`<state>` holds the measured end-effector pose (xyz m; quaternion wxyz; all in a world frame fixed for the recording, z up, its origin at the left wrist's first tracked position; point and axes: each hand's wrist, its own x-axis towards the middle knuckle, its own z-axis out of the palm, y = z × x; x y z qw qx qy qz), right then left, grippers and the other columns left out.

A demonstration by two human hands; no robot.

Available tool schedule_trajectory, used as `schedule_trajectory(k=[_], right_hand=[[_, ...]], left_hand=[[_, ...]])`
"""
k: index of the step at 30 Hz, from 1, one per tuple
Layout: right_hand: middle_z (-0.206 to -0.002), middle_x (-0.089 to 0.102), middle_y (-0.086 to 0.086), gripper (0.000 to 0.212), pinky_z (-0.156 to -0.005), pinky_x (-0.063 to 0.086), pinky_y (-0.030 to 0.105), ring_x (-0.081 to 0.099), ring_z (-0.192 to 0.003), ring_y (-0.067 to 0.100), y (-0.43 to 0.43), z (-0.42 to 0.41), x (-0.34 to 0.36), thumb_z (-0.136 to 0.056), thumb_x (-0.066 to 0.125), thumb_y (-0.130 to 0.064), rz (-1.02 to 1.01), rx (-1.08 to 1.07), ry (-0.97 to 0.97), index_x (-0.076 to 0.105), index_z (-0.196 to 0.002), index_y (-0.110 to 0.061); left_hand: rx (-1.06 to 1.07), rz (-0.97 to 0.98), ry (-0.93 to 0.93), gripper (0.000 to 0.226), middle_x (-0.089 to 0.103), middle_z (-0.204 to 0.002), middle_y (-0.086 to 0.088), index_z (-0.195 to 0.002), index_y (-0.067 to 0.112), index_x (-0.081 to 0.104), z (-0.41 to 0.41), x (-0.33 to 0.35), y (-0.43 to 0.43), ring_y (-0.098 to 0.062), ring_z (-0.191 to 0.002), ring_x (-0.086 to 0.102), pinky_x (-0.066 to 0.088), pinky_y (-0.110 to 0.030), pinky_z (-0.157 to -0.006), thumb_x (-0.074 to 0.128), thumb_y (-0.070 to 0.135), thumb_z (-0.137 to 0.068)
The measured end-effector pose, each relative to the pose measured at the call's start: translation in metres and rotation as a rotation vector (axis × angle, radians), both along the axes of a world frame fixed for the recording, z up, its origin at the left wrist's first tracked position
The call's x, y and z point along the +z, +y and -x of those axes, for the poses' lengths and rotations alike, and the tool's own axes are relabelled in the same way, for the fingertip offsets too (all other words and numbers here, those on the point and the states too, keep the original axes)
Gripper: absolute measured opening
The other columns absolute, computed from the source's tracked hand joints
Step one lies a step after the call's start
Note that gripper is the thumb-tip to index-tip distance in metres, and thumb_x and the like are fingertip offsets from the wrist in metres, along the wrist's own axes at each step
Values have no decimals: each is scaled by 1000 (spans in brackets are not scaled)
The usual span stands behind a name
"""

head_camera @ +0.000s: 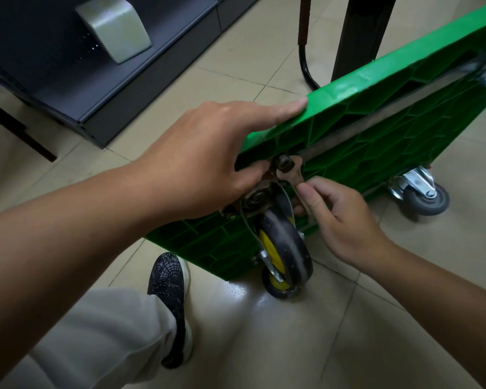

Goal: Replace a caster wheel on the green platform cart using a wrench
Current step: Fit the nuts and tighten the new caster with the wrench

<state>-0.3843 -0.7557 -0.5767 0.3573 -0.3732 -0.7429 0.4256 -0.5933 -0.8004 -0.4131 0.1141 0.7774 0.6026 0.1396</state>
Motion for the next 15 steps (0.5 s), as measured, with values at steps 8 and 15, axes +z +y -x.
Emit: schedule_trajectory(k=[8, 15], right_hand=[[-75, 59, -4, 35, -85, 29, 39, 54, -72, 22, 40, -72, 42, -101, 56, -43, -600, -197, -387, 68, -84, -16], [-81, 57, 5, 47, -84, 40, 56, 51, -79, 30, 66, -70, 111, -101, 55, -55, -959, -61, -560, 67, -90, -10]], left_hand=[[5, 16, -6, 76, 64, -140, 10, -157, 46, 37, 0, 0, -1, -17, -125, 63, 52, -46, -100, 72, 24, -94], [3, -5, 1, 75, 63, -143, 11, -157, 44, 39, -2, 0, -2, -13, -123, 63, 53, -43, -97, 74, 23, -94]])
